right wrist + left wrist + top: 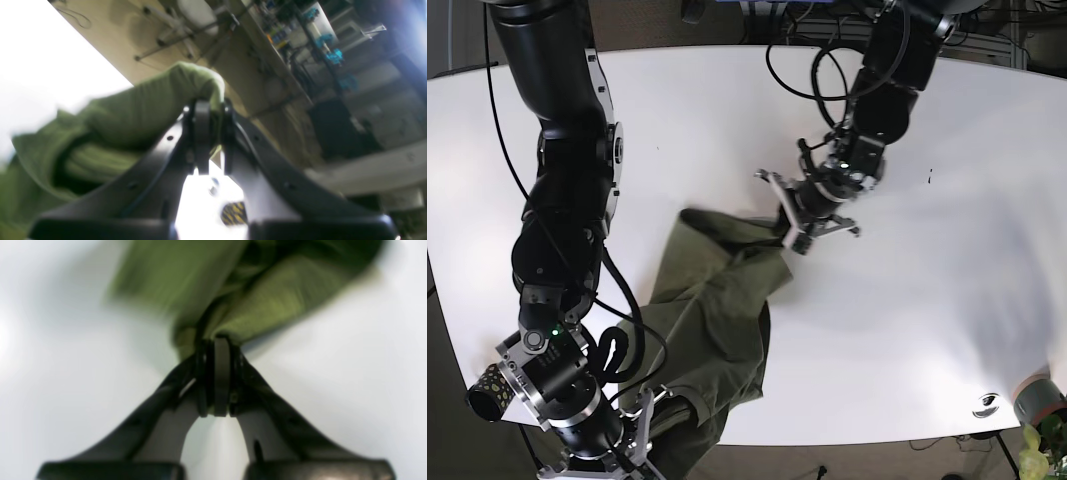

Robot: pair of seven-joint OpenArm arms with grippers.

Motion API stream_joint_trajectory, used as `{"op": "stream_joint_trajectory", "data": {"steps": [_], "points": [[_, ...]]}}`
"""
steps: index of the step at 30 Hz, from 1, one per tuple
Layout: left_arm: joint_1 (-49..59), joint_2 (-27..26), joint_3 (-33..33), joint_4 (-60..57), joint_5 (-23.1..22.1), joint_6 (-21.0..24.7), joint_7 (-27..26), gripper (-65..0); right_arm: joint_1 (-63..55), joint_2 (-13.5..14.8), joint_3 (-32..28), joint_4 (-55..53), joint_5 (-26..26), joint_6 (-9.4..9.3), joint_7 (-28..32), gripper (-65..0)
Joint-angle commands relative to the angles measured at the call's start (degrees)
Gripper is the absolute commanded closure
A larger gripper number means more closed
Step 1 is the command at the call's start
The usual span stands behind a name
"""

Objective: Fold the T-shirt properly
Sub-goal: 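Stretch the green T-shirt between both grippers and lay it on the table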

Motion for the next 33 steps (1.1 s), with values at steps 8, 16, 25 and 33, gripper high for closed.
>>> {"op": "stream_joint_trajectory", "data": {"steps": [8,16,25,33], "points": [[2.6,-7.9,-15.9,11.4,0.8,0.4,1.8,-0.1,2.6,1.8,0.3,-5.2,0.2,-0.53,1.6,0.0],[-0.7,-9.2,-30.3,11.7,0.8,0.1,1.9,-0.1,4.6,1.5,3.5,-13.9,0.3,-0.53,3.5,0.0],[-14.3,-10.3,-38.5,12.0,1.1,-6.9,13.0,-0.1,11.8,1.4,3.4,-15.0,0.6,-0.53,3.5,0.0],[-27.9,-14.9,-39.2,11.9,1.0,-8.9,19.4,-0.1,18.1,1.7,3.6,-15.0,0.7,-0.53,3.4,0.0]]}}
